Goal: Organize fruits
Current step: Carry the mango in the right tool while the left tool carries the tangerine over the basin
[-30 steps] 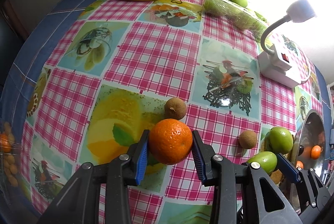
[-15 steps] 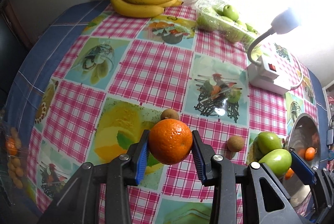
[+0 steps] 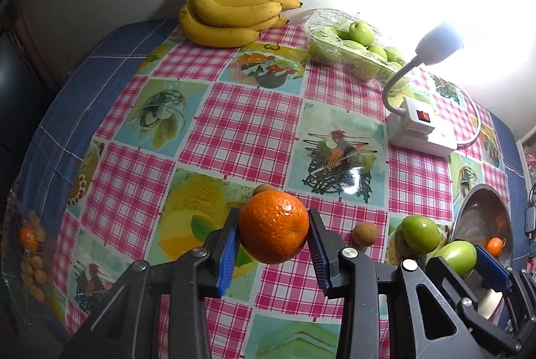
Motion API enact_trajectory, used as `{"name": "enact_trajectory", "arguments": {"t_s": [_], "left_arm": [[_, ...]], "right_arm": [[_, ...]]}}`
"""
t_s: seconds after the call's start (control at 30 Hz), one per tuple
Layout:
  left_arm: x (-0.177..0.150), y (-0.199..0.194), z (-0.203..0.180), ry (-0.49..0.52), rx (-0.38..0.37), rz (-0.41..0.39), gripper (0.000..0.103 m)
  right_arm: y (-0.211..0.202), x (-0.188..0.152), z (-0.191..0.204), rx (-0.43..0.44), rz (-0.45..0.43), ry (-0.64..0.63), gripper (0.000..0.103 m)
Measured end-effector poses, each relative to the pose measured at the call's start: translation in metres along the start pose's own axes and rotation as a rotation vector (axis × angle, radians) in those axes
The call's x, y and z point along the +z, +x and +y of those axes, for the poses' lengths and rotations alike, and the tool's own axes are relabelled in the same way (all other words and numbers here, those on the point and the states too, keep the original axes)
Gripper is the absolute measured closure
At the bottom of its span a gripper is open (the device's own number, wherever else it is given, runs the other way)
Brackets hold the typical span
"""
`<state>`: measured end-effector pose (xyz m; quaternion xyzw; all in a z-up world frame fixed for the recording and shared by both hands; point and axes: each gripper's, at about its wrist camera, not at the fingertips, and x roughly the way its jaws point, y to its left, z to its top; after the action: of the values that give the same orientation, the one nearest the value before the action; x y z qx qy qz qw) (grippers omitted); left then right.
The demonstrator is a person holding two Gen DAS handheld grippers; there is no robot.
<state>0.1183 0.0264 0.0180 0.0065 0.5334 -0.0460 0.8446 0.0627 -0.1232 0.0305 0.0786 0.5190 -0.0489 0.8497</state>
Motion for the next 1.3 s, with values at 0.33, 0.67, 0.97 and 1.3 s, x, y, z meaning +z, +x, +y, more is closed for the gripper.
{"name": "enact_trajectory", "arguments": {"t_s": [0.33, 0.67, 0.97, 1.3], "left_arm": [[-0.004, -0.005, -0.032, 0.052, 0.006, -0.003, 0.062], [-0.012, -0.012, -0.079, 0.136, -0.022, -0.010, 0.062], [-0.031, -0.019, -0.140, 0.267, -0.075, -0.008, 0.062], [-0.052, -0.024, -0.194, 0.396, -0.114, 0.000, 0.062]], "right_arm": [[-0.002, -0.003, -0.050, -0.022, 0.015, 0.102, 0.044], [-0.013, -0.013, -0.114, -0.065, 0.005, 0.224, 0.044], [-0.023, -0.027, -0.173, -0.117, -0.002, 0.335, 0.044], [-0.035, -0.042, -0.221, -0.153, -0.016, 0.418, 0.044]]}}
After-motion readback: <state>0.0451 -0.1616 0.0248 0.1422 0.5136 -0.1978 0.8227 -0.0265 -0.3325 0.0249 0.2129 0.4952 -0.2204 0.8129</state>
